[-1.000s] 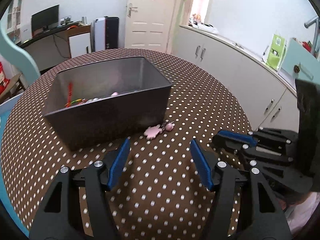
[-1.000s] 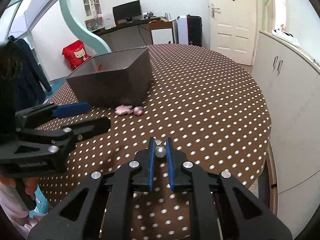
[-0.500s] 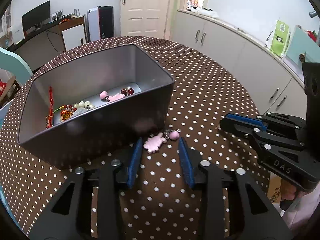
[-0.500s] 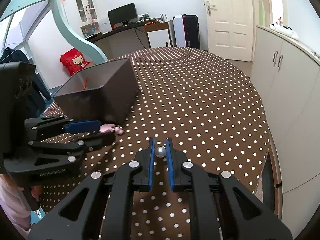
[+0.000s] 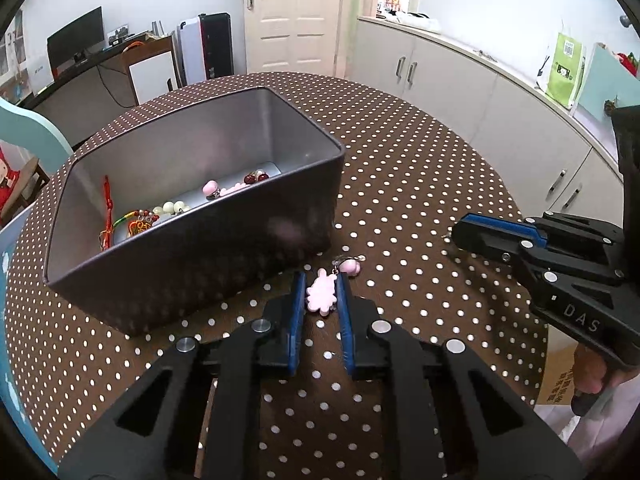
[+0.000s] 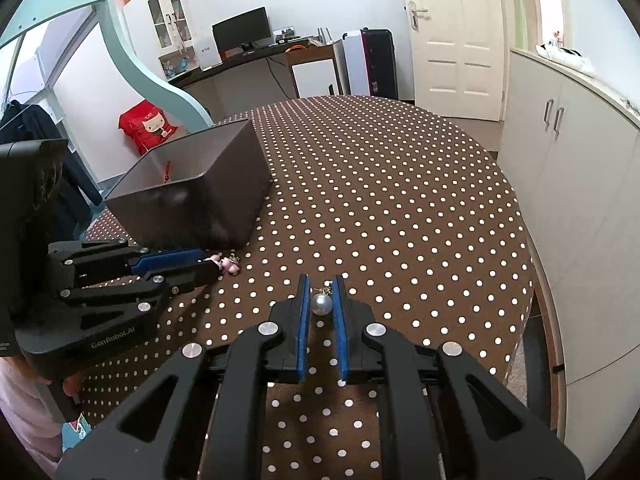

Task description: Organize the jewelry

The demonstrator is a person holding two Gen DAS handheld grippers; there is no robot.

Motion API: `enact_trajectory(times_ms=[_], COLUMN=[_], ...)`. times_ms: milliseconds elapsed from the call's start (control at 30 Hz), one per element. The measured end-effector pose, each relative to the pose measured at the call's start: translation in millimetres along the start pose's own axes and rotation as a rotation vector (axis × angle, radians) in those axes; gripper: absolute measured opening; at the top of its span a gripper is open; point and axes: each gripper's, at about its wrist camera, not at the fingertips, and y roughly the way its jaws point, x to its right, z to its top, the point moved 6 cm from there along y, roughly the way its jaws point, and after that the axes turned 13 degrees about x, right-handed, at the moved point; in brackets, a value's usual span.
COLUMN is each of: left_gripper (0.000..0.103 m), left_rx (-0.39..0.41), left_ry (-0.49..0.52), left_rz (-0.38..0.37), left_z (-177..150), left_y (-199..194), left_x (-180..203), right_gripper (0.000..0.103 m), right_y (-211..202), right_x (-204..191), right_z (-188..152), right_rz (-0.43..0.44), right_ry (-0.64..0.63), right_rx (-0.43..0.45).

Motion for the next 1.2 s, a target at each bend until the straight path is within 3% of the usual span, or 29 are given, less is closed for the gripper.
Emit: enact_trajectory(times_ms=[267, 567, 933, 967, 1000, 1067, 1133, 1200], left_gripper=[0.016, 0.016, 0.017, 0.018, 0.032, 0.038, 0.038, 0.046], left_rx=[0.095, 0.232, 0.23, 0.218, 0.208, 0.199, 0.194, 0.193], left_ry=[-0.009, -0.066, -0.156, -0.161, -0.164, -0.179, -0.188, -0.191], left_rz=[-0.034, 0.013, 0.086, 0.103, 0.112, 0.13, 0.126, 0.134], left_z=[19.7, 64.5, 78.1, 75.9, 75.0, 71.6, 67.7, 66.1], left_y=[-37.3, -81.9, -82.0, -79.3, -76.2, -73.1, -74.5, -75.6], left_x=[4.0, -25.1, -74.8, -78.2, -79.7, -84.4, -88.5, -92.4], right_gripper=[0.01, 0.01, 0.011, 0.012, 0.024, 0.035, 0.036, 0.036], right_y=[-10.9, -8.1, 35.9, 39.4, 44.0, 47.8, 49.3, 47.2], right_x=[-20.0, -61.1, -97.0, -97.2, -95.3, -90.8, -86.6, -85.7], right_z=[27.4, 74.4, 89.4, 88.8, 87.8, 88.0, 87.1, 87.7], right_rz=[0.001, 0.063, 0.152, 0.154, 0.152, 0.133, 0.124, 0.114], right_ry=[-0.042, -0.123, -0.169, -0.162, -0.149, -0.133, -0.114, -0.114], right_rx=[0.042, 0.117, 0.079, 0.073, 0.061, 0.054, 0.042, 0.043])
